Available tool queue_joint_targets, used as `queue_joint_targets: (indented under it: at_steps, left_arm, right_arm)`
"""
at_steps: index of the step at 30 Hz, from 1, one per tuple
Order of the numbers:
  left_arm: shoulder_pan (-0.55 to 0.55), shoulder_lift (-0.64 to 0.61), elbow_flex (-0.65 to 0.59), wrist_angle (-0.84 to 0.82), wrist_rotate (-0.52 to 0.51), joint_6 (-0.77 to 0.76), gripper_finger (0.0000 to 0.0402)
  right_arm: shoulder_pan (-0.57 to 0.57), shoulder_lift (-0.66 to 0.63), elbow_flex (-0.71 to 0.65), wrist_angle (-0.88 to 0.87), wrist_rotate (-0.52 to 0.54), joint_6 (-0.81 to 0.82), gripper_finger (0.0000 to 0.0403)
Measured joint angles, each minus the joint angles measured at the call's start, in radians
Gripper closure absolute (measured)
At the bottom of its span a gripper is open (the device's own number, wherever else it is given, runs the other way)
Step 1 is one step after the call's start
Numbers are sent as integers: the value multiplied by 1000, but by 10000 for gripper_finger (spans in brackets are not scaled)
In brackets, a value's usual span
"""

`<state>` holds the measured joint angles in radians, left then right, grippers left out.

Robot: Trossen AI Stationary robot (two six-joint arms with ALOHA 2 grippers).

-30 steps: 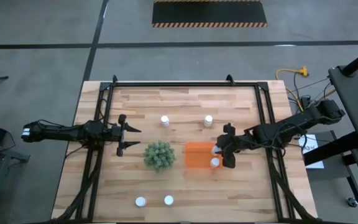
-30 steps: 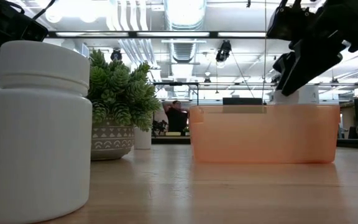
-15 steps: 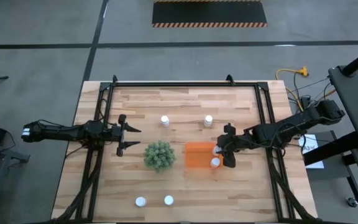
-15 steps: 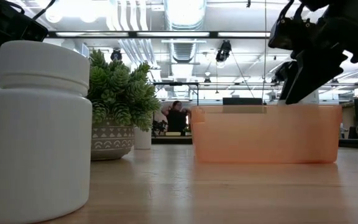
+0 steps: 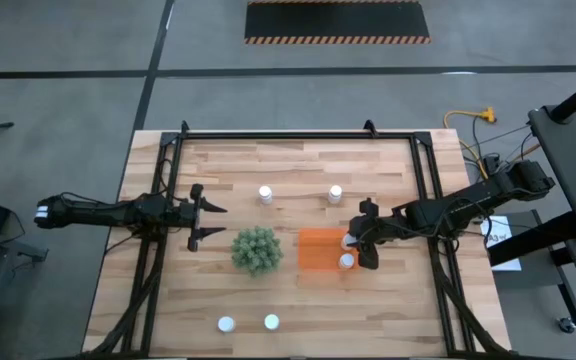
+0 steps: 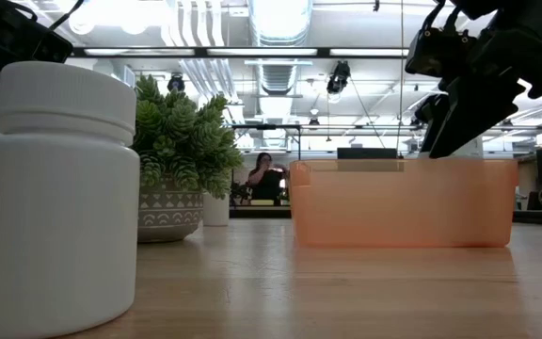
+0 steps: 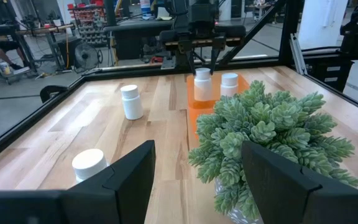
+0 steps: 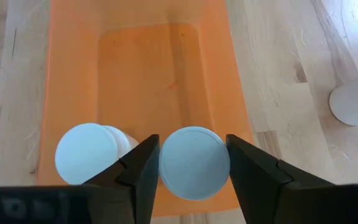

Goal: Pick and place pill bottles into a basket
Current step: Put the white pill bottle into the orange bin

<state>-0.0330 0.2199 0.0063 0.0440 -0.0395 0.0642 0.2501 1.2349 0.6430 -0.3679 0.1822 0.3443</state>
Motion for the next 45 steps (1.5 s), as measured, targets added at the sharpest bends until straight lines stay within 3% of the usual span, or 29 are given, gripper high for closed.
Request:
queue_joint_targets:
  at_steps: [16, 31, 37, 45]
  left_arm:
    - [0, 0, 0, 0, 0, 0, 181]
    - [0, 0, 0, 0, 0, 0, 181]
    - [0, 0, 0, 0, 0, 0, 181]
    - [0, 2, 0, -1, 0, 0, 181]
  right_arm:
    - [0, 2, 3, 1, 0, -3, 216]
    - [0, 2, 107, 9, 0, -7, 220]
    - [1, 5, 81, 141, 21, 7, 219]
    - [0, 4, 56, 312, 26, -206, 222]
